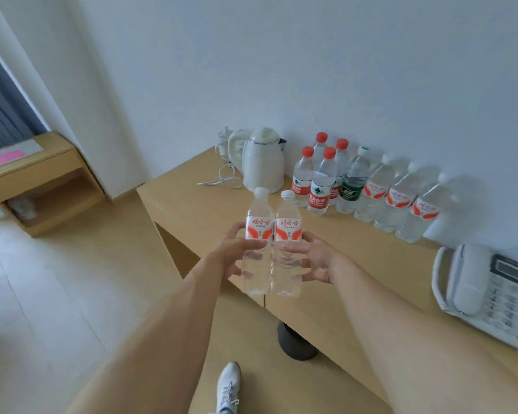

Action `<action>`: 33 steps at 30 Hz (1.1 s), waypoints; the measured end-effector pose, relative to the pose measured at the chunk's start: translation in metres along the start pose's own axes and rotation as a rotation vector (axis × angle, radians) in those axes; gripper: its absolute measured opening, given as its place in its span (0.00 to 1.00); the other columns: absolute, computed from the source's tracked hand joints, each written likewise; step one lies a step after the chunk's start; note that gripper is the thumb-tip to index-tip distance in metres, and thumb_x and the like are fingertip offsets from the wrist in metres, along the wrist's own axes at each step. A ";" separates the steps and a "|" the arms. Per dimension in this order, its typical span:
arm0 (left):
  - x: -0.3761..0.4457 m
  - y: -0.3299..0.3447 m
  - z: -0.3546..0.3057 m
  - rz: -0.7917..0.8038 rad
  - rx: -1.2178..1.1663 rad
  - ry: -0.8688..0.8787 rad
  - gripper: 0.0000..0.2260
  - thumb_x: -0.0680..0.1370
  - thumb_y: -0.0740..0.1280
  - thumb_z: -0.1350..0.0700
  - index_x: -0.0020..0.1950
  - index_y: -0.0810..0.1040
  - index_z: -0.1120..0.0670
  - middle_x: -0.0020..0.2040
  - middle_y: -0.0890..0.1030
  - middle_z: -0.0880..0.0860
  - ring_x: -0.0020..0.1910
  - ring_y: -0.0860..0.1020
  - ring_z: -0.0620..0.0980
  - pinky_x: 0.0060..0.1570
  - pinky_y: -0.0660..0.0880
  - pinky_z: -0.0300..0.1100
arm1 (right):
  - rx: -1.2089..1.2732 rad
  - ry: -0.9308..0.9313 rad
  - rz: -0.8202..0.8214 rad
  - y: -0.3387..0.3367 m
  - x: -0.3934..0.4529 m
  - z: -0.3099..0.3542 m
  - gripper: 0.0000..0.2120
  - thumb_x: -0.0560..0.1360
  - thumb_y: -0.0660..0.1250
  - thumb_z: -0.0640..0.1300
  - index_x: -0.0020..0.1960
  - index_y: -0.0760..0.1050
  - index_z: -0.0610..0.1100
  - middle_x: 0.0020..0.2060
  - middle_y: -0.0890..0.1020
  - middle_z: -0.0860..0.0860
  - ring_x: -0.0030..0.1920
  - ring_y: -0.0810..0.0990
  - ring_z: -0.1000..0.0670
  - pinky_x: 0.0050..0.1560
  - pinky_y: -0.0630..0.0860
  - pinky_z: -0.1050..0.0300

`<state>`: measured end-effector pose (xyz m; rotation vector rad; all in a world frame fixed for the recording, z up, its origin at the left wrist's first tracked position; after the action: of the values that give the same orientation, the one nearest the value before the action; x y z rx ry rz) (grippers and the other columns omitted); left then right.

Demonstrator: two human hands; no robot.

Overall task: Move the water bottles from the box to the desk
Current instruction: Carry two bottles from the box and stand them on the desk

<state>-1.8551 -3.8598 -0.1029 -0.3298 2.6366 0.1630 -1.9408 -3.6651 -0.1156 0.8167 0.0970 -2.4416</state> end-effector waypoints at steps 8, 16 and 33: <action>0.105 0.055 -0.047 0.298 0.111 0.037 0.33 0.63 0.81 0.60 0.64 0.74 0.44 0.59 0.82 0.60 0.54 0.81 0.61 0.48 0.79 0.62 | 0.187 -0.048 -0.297 -0.061 0.016 0.021 0.23 0.70 0.78 0.38 0.59 0.74 0.54 0.55 0.85 0.49 0.52 0.86 0.44 0.62 0.74 0.31; 0.166 0.088 -0.073 0.565 0.302 0.174 0.32 0.64 0.82 0.62 0.65 0.74 0.49 0.57 0.83 0.54 0.57 0.82 0.53 0.50 0.79 0.47 | 0.185 -0.135 -0.567 -0.086 0.014 0.028 0.34 0.69 0.77 0.33 0.67 0.70 0.56 0.58 0.84 0.53 0.59 0.81 0.49 0.61 0.75 0.43; 0.197 0.115 -0.087 0.403 0.738 0.555 0.33 0.64 0.81 0.60 0.65 0.71 0.50 0.49 0.80 0.46 0.51 0.79 0.52 0.53 0.79 0.54 | -0.367 -0.293 -0.935 -0.100 0.035 0.042 0.29 0.62 0.81 0.38 0.58 0.72 0.48 0.45 0.82 0.58 0.48 0.81 0.55 0.51 0.78 0.55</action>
<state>-2.0925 -3.8037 -0.1128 0.4718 3.0166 -0.8709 -2.0393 -3.6080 -0.1119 0.2406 0.9707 -3.2021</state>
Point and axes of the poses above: each hand's wrist, its own x-axis towards the middle knuckle, its own y-axis out of the palm, z = x × y, the point moved 1 cm from there along x, towards the middle knuckle
